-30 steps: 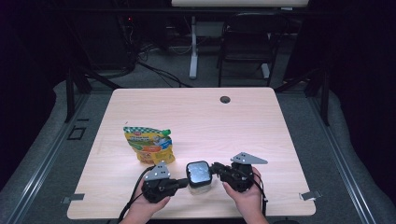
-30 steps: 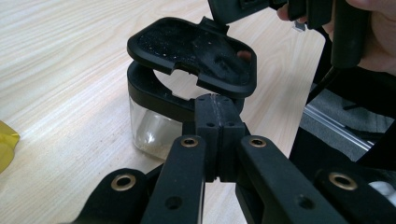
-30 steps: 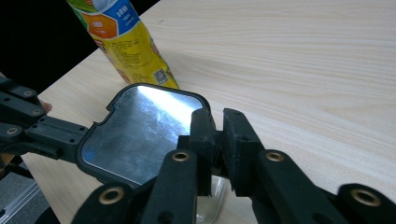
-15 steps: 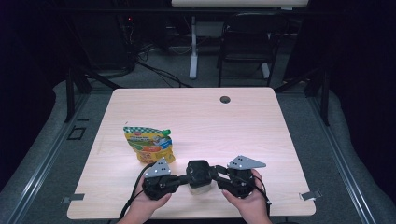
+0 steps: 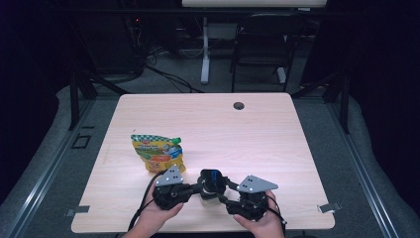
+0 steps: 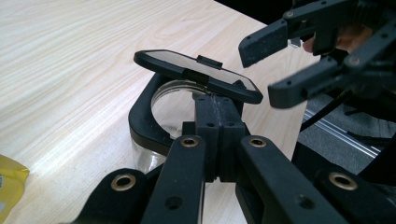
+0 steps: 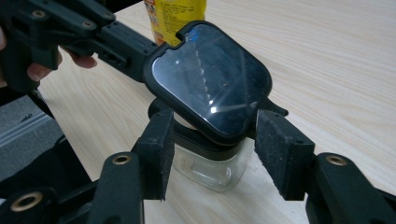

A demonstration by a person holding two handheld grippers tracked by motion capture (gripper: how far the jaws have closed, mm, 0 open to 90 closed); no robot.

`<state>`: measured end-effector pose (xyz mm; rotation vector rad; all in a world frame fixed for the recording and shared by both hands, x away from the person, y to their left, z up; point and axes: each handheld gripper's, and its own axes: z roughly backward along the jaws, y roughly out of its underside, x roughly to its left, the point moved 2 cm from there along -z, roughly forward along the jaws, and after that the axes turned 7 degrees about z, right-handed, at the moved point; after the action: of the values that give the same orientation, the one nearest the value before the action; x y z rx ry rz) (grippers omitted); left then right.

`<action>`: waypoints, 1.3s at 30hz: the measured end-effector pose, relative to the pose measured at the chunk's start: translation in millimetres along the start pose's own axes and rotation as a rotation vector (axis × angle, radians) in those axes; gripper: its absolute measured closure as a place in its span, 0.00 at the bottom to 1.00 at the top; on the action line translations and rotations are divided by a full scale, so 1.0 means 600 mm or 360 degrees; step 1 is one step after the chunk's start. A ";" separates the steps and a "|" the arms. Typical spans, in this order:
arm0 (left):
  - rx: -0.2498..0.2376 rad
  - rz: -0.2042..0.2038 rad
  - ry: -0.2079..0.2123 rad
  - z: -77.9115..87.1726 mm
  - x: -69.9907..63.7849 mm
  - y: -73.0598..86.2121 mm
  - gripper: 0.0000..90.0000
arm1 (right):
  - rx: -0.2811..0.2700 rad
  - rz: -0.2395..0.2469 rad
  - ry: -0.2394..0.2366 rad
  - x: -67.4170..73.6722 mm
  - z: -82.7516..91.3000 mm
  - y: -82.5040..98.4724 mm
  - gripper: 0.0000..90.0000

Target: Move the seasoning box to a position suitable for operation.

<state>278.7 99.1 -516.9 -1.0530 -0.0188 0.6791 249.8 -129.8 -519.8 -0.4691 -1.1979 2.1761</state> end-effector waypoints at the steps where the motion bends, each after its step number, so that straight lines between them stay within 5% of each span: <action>1: 0.0008 -0.0003 -0.0003 0.001 -0.001 -0.002 1.00 | 0.0004 0.0016 0.0004 0.002 -0.002 0.000 0.52; 15: -0.0007 -0.0010 0.0003 0.002 -0.002 -0.002 1.00 | -0.0010 0.0135 0.0155 0.012 -0.029 0.000 0.51; 39: -0.0007 0.0088 -0.0114 0.049 0.056 0.044 1.00 | -0.0158 -0.0063 0.0121 -0.006 -0.001 -0.001 0.58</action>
<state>282.4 147.9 -533.2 -1.0360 -0.0535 0.7670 253.3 -131.6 -519.8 -0.5598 -1.2673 2.0540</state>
